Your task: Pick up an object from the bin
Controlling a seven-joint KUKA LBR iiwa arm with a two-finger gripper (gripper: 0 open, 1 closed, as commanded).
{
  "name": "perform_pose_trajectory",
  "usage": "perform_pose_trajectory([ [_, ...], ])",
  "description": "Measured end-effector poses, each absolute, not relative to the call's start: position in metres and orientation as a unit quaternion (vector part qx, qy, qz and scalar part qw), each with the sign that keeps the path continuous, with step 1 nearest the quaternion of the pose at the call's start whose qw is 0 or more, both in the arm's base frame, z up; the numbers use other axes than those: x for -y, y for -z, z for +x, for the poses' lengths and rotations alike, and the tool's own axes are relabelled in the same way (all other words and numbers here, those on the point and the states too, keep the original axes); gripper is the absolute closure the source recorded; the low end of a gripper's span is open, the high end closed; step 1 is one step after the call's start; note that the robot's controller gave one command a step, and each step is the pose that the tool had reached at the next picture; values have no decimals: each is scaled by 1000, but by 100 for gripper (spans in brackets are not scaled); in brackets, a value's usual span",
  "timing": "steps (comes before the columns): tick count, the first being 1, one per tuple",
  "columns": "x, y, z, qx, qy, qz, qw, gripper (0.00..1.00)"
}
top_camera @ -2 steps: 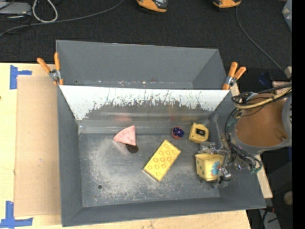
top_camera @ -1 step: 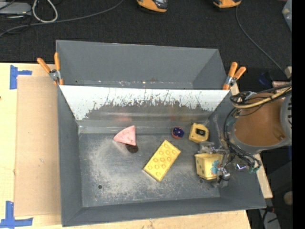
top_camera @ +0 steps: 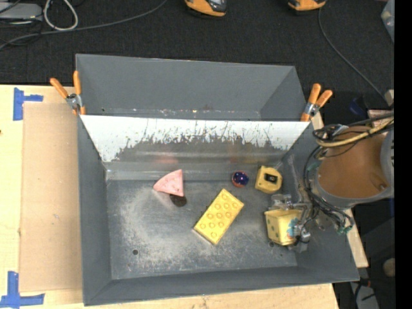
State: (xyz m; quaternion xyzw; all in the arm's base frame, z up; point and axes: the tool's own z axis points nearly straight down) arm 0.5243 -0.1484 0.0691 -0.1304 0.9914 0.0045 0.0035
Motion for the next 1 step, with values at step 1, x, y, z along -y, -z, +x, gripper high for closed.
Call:
perform_pose_trajectory([
  [1, 148, -69, 524, -991, -4, -131, 4, 100],
])
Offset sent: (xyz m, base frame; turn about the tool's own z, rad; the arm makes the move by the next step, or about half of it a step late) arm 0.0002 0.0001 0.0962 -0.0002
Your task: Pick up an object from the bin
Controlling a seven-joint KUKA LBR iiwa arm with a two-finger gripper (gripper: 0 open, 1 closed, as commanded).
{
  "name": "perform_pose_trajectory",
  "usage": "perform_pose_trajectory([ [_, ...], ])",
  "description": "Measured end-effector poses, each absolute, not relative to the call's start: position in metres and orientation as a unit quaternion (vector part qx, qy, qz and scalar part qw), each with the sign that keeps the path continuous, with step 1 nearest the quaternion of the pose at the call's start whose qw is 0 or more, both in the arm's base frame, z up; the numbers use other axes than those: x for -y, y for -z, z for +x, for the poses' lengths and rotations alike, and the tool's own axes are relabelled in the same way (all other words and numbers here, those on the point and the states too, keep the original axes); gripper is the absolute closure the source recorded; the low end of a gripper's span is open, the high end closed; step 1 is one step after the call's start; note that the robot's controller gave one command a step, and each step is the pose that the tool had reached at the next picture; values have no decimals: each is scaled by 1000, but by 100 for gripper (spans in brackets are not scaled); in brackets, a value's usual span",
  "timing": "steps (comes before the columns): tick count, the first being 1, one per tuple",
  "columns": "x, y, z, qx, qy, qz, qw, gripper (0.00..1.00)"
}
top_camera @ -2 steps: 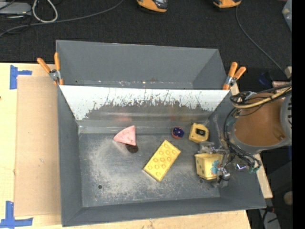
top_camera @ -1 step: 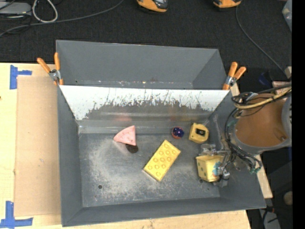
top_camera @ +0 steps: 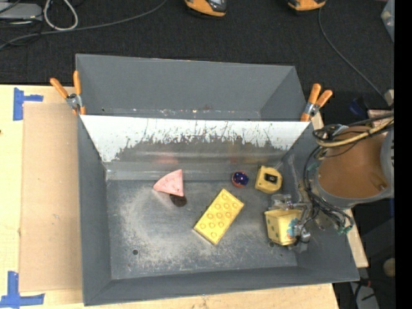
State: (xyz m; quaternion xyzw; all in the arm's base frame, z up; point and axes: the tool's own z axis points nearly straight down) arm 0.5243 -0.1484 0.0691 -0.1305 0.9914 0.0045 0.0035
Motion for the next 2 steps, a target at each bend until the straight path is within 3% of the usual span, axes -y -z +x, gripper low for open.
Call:
perform_pose_trajectory([
  [2, 146, -147, 522, -992, -7, -129, -1, 100],
])
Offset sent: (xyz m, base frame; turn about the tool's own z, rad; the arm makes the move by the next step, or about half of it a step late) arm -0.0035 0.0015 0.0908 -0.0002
